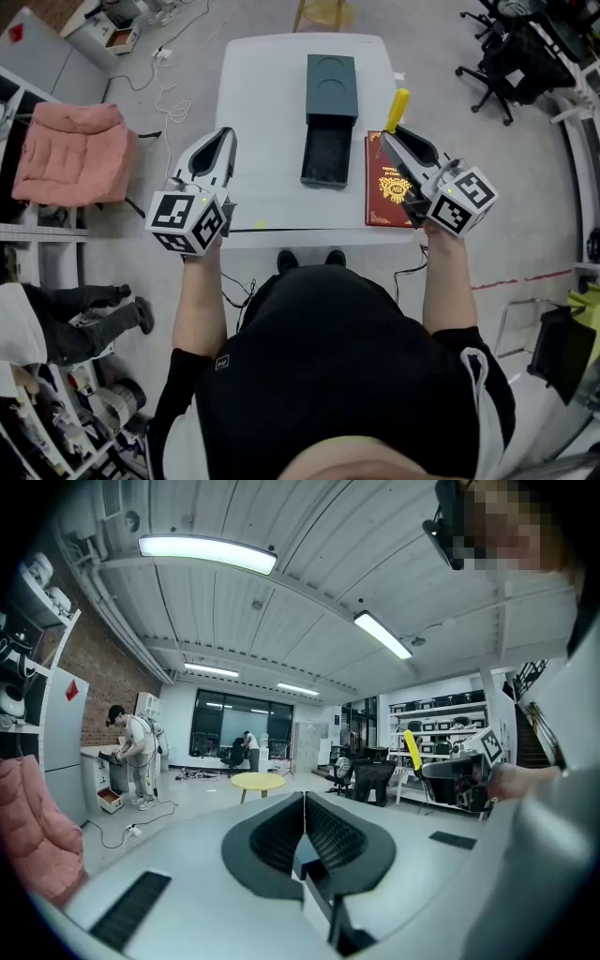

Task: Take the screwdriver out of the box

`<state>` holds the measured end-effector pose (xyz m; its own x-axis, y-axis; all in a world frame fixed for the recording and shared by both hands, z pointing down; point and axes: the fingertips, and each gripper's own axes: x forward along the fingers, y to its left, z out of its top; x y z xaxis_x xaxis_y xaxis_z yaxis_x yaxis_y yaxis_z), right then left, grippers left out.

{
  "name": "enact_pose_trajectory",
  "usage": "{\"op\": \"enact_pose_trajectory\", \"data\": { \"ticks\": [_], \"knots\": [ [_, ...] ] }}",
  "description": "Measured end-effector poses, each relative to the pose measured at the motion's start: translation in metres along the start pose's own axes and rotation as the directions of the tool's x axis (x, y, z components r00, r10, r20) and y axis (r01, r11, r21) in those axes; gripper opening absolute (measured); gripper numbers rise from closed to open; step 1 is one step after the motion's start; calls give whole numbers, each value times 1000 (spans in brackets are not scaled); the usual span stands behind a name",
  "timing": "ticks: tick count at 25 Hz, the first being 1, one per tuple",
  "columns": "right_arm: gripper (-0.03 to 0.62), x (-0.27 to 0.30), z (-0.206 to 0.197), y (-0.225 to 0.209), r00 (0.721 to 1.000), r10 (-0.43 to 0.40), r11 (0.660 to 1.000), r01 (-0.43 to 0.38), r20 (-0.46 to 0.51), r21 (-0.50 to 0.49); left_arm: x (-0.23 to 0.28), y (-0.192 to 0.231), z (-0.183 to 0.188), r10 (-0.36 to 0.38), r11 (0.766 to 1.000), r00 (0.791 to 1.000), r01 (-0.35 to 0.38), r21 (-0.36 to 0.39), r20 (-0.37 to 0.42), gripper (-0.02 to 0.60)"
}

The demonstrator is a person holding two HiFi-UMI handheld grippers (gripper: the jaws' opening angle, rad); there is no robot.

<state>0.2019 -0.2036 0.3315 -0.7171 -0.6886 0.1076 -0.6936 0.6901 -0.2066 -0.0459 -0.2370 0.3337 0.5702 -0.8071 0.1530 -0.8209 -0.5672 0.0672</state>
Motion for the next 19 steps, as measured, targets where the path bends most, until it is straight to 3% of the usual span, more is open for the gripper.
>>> {"op": "enact_pose_trajectory", "data": {
  "ticks": [19],
  "knots": [
    [86,-8,-4,-9,999,5,999,-6,37,33,5,-9,-2,-6,1000,1000,6,10,-10,18]
  ]
}}
